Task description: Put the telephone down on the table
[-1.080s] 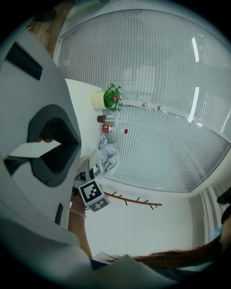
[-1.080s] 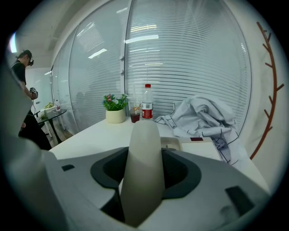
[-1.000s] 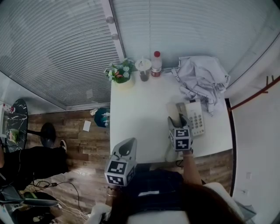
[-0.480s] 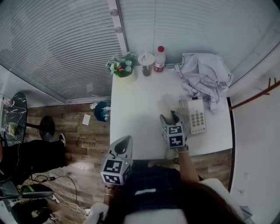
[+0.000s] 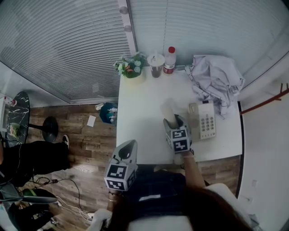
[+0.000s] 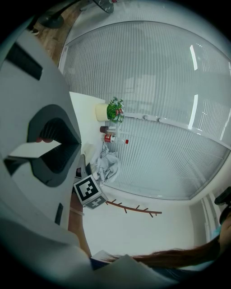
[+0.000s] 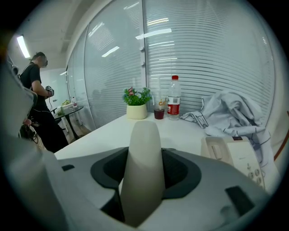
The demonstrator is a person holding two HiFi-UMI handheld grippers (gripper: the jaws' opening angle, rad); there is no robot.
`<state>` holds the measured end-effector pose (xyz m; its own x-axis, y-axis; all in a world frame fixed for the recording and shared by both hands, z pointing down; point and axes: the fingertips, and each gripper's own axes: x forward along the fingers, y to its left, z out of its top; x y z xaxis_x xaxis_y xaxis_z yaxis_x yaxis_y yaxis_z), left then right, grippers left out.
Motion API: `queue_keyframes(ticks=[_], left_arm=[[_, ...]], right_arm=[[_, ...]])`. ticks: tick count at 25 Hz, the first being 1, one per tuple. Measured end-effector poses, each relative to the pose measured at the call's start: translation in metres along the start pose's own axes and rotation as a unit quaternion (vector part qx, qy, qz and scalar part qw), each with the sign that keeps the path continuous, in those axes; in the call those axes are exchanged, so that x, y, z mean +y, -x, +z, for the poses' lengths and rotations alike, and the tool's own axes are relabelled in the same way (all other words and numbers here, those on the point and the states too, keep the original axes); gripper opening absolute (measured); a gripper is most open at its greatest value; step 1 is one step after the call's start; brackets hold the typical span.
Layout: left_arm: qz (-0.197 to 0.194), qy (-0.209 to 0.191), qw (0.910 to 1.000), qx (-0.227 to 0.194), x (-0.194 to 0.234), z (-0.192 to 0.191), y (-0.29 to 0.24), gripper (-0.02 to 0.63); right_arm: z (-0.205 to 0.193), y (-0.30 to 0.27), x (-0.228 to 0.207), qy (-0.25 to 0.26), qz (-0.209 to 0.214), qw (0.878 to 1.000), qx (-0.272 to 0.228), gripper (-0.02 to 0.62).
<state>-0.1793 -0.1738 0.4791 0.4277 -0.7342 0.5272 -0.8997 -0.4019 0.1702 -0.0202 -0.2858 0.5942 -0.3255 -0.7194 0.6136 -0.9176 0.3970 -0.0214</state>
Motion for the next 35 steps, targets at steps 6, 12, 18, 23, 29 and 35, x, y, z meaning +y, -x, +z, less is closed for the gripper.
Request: queue_keyframes(ticks=[6, 12, 18, 23, 29, 35], left_arm=[[0.005, 0.005, 1.0000, 0.002, 0.005, -0.003, 0.002, 0.006], [0.012, 0.010, 0.9999, 0.003, 0.012, -0.005, 0.006, 0.008], [0.020, 0.013, 0.9997, 0.004, 0.017, -0.006, 0.009, 0.008], [0.025, 0.017, 0.9995, 0.006, 0.021, -0.009, 0.012, 0.008], [0.033, 0.019, 0.9993, 0.005, 0.025, -0.013, 0.017, 0.008], [0.040, 0.023, 0.9989, 0.007, 0.030, -0.017, 0.023, 0.007]], right_arm=[[-0.002, -0.007, 0.013, 0.010, 0.014, 1.000, 0.006, 0.222], [-0.006, -0.013, 0.027, 0.018, 0.028, 0.999, 0.016, 0.222], [-0.007, -0.019, 0.042, 0.026, 0.047, 0.998, 0.022, 0.222], [-0.008, -0.023, 0.055, 0.039, 0.063, 0.997, 0.026, 0.222], [-0.009, -0.026, 0.068, 0.049, 0.078, 0.995, 0.030, 0.222], [-0.010, -0.029, 0.084, 0.054, 0.095, 0.994, 0.033, 0.222]])
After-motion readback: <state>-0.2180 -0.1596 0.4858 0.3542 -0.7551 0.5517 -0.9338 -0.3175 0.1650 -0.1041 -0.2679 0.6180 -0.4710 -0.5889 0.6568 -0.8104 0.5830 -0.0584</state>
